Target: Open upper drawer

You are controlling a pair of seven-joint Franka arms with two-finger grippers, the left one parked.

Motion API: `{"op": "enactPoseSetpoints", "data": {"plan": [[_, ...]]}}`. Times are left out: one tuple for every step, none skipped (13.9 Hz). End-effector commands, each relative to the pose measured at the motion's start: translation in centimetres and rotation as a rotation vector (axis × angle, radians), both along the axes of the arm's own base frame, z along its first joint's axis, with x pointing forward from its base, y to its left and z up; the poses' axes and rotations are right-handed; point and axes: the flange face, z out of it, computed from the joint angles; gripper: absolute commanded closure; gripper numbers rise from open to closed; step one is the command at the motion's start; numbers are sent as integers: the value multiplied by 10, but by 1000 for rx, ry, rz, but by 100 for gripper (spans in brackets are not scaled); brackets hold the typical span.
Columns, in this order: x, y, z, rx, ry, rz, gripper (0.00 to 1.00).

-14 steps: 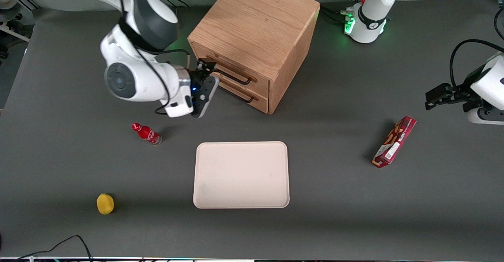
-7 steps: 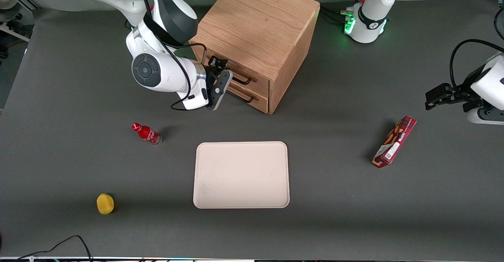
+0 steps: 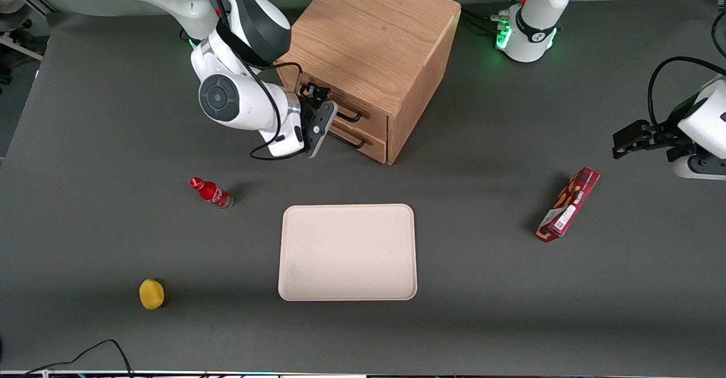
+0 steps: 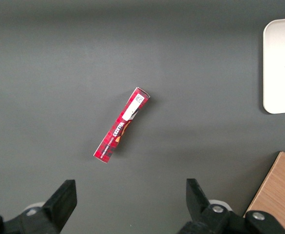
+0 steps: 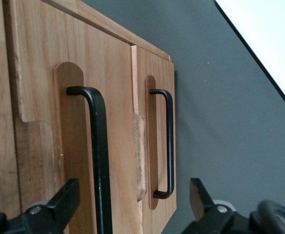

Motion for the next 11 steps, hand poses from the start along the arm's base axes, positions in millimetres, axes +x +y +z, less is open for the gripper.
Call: {"op": "enactPoseSetpoints", "data": {"plan": [[-6, -5, 1, -10, -42, 27, 0], [-7, -5, -1, -12, -49, 27, 0], [-9, -2, -1, -11, -50, 32, 0], [-10, -1, -1, -10, -56, 33, 0], [-10, 0, -2, -9, -58, 31, 0], [-11, 0, -5, -9, -59, 28, 0], [-12, 0, -7, -9, -64, 27, 0], [-15, 4, -7, -5, -68, 32, 0], [-16, 5, -11, -5, -70, 29, 0], [-16, 6, -12, -2, -78, 25, 0], [-19, 11, -16, -2, -79, 31, 0]]}}
